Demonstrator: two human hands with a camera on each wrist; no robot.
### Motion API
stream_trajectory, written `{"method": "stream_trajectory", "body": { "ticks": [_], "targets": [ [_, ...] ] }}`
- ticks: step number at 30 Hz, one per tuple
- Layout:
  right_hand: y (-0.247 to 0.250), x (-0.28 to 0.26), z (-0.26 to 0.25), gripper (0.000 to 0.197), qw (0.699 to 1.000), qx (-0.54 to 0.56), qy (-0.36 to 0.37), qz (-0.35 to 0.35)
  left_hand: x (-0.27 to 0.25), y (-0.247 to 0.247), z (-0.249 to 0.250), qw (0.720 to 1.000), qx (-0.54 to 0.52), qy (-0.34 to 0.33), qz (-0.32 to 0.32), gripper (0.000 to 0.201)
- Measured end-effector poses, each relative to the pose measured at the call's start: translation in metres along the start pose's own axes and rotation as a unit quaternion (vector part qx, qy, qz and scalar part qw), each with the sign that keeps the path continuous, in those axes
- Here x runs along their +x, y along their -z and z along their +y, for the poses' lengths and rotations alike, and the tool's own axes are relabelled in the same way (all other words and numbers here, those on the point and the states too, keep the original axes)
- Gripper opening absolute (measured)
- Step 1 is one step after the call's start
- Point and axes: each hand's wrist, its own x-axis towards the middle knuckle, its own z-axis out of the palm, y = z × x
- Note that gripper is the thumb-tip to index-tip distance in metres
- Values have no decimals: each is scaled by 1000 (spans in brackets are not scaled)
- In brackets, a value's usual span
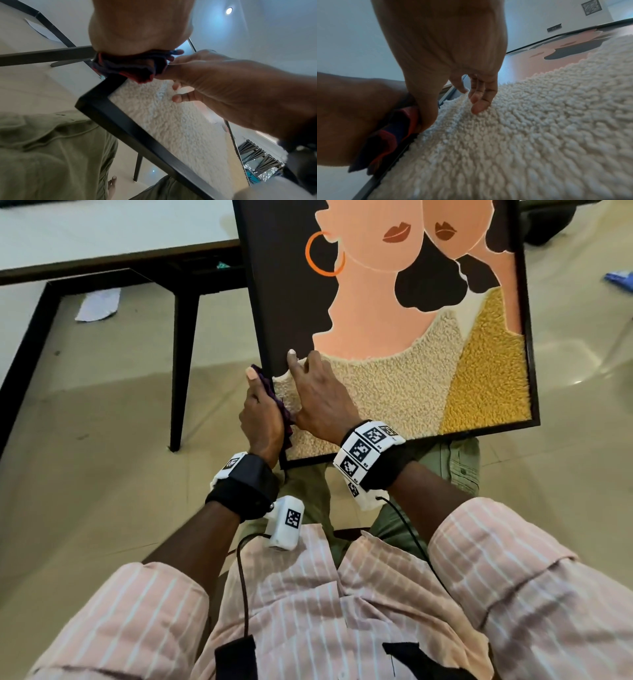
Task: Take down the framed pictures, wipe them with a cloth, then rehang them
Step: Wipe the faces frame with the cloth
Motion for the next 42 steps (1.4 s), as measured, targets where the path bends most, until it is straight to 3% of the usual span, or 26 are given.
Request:
{"method": "stream_trajectory", "body": {
  "ticks": [4,7,9,13,19,25,31,34,36,39,42],
  "targets": [
    [17,9,9,94,996,-42,60,-45,4,-4,4,1000,-7,-4,4,75],
    [36,21,26,109,987,-136,80,-4,5,-9,12,999,-2,34,42,78],
    [34,25,34,122,989,-125,73,-10,9,-9,22,997,4,57,58,80],
    [19,20,35,126,990,-122,70,-25,25,-10,46,995,10,66,71,77],
    [11,12,34,121,988,-135,75,-9,64,-17,95,995,-33,72,68,75],
    [-17,-12,33,119,987,-129,91,-4,52,-20,64,988,-5,94,124,80],
    [-17,-6,29,121,988,-120,95,-3,73,-19,81,990,2,82,116,83],
    [-18,-6,23,128,990,-115,82,-16,92,-16,91,992,-11,79,93,97],
    [-14,-4,15,120,991,-103,79,-17,100,-13,97,995,-6,71,76,97],
    [2,15,7,84,994,-49,95,30,109,-6,111,997,18,43,57,74],
    [27,57,9,66,990,-42,84,109,118,1,118,998,38,29,46,80]
  ]
}}
